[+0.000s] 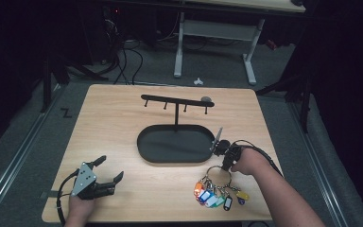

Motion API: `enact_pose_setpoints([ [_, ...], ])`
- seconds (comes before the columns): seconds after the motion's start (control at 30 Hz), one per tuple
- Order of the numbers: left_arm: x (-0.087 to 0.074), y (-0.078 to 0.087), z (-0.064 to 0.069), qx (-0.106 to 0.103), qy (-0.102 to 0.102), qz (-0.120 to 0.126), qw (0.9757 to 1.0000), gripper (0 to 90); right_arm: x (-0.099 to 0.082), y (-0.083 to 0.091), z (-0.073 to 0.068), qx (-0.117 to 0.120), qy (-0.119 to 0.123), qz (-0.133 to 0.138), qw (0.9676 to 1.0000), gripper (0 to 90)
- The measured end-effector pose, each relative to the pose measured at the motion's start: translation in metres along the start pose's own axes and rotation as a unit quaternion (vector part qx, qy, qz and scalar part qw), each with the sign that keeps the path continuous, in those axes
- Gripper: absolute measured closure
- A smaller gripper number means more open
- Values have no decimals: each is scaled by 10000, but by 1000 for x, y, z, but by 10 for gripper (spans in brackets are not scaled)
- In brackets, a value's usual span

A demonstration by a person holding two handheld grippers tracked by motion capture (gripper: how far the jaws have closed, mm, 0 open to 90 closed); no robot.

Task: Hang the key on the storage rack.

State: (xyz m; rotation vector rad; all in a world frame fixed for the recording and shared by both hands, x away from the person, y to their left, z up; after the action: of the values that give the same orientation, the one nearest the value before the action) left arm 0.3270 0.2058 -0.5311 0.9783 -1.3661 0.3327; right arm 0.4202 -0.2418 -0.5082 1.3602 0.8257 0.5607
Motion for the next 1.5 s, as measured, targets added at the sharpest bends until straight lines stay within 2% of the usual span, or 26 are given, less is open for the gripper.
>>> enact_pose_setpoints([
  [0.23, 0, 0, 0, -5, 15, -13, 10000, 150, 0, 0, -2, -81, 35, 15, 10000, 863],
  [0.5, 0, 0, 0, -36, -25, -13, 10000, 150, -2, 0, 1, -5, -27, 92, 10000, 831],
  [0.53, 0, 0, 0, -35, -25, -13, 10000, 150, -3, 0, 2, 64, -54, 141, 9999, 831],
  [0.7, 0, 0, 1, -37, -22, -17, 10000, 150, -6, -1, 4, 83, -78, 251, 9996, 862],
  [0.83, 0, 0, 2, -41, -75, -28, 10000, 150, -8, -1, 2, -7, -38, 336, 9994, 868],
  [0.93, 0, 0, 2, -30, -57, -35, 10000, 150, -10, -1, 3, 59, -112, 399, 9991, 869],
  [0.97, 0, 0, 2, -29, -50, -37, 10000, 150, -11, -1, 3, 54, -166, 437, 9989, 870],
  [1.07, 0, 0, 1, -25, -30, -41, 10000, 150, -14, -1, 0, -127, -142, 322, 9993, 870],
  [1.13, 0, -1, 0, -23, -6, -51, 10000, 150, -22, 10, -5, -247, -178, 475, 9984, 871],
  [1.2, 0, 0, 0, -24, -10, -47, 10000, 150, -30, 23, -8, -202, -206, 650, 9975, 871],
  [1.23, 0, 0, 0, -24, -10, -47, 10000, 150, -30, 23, -8, -202, -206, 650, 9975, 871],
  [1.3, 0, -1, 1, -27, -17, -41, 10000, 150, -38, 39, -11, -252, -224, 794, 9963, 872],
  [1.33, 0, 0, 1, -29, -22, -48, 10000, 150, -45, 53, -14, -274, -222, 886, 9954, 873],
  [1.37, 0, 0, 1, -24, -12, -48, 10000, 150, -45, 53, -14, -274, -222, 886, 9954, 873],
  [1.4, 0, -1, 0, -21, -4, -51, 10000, 150, -51, 66, -18, -282, -158, 951, 9949, 874],
  [1.5, 0, -1, 0, -13, 21, -56, 10000, 150, -57, 83, -22, -340, -161, 1009, 9942, 875],
])
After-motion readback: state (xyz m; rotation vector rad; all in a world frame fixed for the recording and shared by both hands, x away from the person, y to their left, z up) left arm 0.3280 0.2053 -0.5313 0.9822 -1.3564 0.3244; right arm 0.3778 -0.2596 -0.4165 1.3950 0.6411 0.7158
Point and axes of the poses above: each handheld gripper's, and its own axes: y roughly backward along the jaws, x roughly out of its top, z roughly to its right, the point moved 2 cm from there along -y, roughly forward along the jaws, and after that the axes turned 8 degrees about -z, right-handed, at the moved point
